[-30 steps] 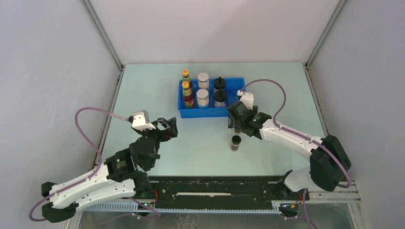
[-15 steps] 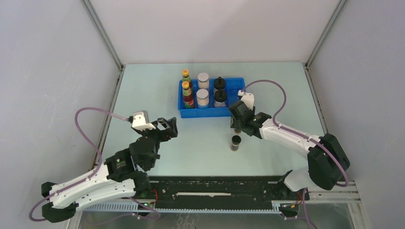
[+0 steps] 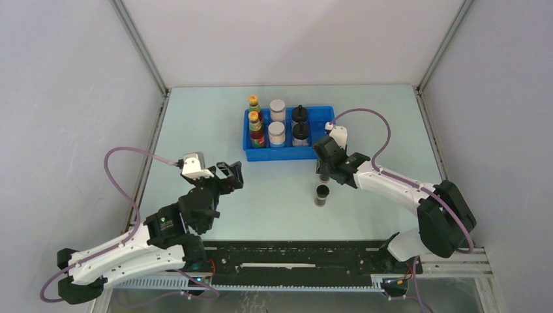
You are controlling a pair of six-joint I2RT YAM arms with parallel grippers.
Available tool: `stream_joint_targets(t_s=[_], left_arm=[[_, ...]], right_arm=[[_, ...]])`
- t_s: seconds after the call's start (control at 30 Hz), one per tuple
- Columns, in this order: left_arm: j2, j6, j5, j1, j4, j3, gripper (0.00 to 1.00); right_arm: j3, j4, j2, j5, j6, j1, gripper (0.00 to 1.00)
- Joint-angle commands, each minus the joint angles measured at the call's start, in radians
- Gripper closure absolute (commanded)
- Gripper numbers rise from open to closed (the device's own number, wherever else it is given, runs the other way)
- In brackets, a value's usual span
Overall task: Organize the condiment bottles
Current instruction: Pick up the bottle from the center of the board.
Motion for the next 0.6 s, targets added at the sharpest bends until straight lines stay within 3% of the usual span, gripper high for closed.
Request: stream_joint_targets(t_s=[0.0, 0.13, 0.57], left_arm=[[-0.006, -0.006, -0.011, -0.006, 0.023, -0.018, 0.13], [-0.009, -0.006, -0.009, -0.006, 0.022, -0.02, 0.13], [-0.009, -0.006, -0.011, -0.006, 0.021, -0.018, 0.13]], right_arm=[[-0.004, 0.022, 0.009, 0.008, -0.005, -0.003, 0.73], [-0.004, 0.015, 0.003, 0.009, -0.005, -0.003, 1.0], [0.018, -0.012, -0.099, 0.026, -0.05, 0.006, 1.0]])
